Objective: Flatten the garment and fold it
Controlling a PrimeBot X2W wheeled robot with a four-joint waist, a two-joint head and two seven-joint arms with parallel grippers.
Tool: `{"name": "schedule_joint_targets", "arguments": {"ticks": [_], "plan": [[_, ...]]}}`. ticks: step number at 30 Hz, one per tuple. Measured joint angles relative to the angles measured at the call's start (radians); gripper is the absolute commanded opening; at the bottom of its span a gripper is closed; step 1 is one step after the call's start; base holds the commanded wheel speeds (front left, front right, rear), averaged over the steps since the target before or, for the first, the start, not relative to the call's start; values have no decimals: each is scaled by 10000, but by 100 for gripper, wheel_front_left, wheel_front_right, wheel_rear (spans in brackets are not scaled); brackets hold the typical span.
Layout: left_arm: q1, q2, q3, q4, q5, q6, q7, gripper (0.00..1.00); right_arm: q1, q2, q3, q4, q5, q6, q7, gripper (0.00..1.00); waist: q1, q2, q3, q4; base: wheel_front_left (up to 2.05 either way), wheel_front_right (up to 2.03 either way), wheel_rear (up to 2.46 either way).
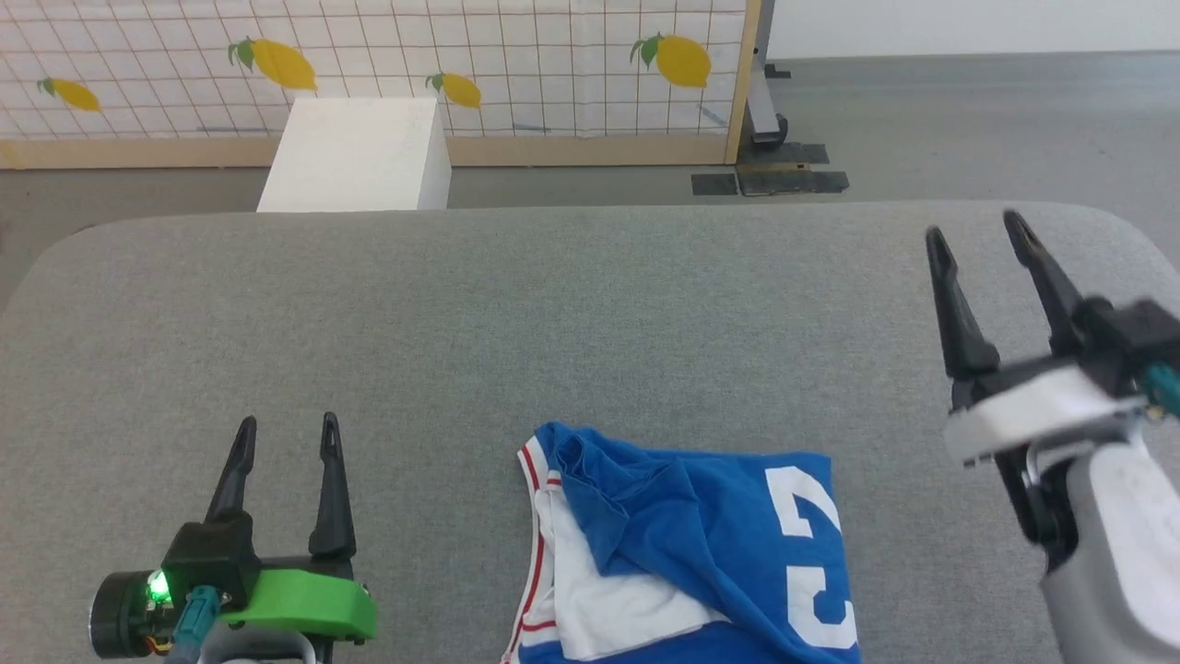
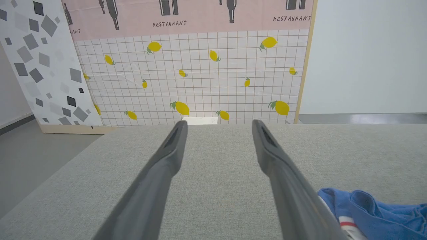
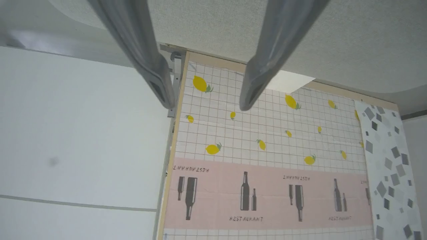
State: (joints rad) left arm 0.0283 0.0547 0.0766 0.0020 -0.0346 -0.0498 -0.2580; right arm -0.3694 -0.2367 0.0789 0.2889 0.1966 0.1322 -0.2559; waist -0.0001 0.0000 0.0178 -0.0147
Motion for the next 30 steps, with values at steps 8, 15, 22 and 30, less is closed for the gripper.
{"name": "schedule_joint_targets", "arguments": {"ticks": [8, 15, 22, 30], "plan": [[186, -2, -73, 276, -6, -35, 0, 100, 2564, 1413, -1294, -1622, -771, 0, -10, 100, 0, 0, -159, 153, 0, 0, 0], [193, 0, -184, 508, -13, -33, 0, 100, 3885, 1806, -1546, -2157, -1009, 0, -10, 100, 0, 0, -162, 303, 0, 0, 0], [210, 0, -190, 577, -13, -27, 0, 100, 4356, 1850, -1327, -2326, -1007, 0, -8, 100, 0, 0, -154, 310, 0, 0, 0], [210, 0, -192, 667, -15, -25, 0, 100, 4359, 1860, -1338, -2416, -1080, 0, 17, 100, 0, 0, -161, 379, 0, 0, 0]]}}
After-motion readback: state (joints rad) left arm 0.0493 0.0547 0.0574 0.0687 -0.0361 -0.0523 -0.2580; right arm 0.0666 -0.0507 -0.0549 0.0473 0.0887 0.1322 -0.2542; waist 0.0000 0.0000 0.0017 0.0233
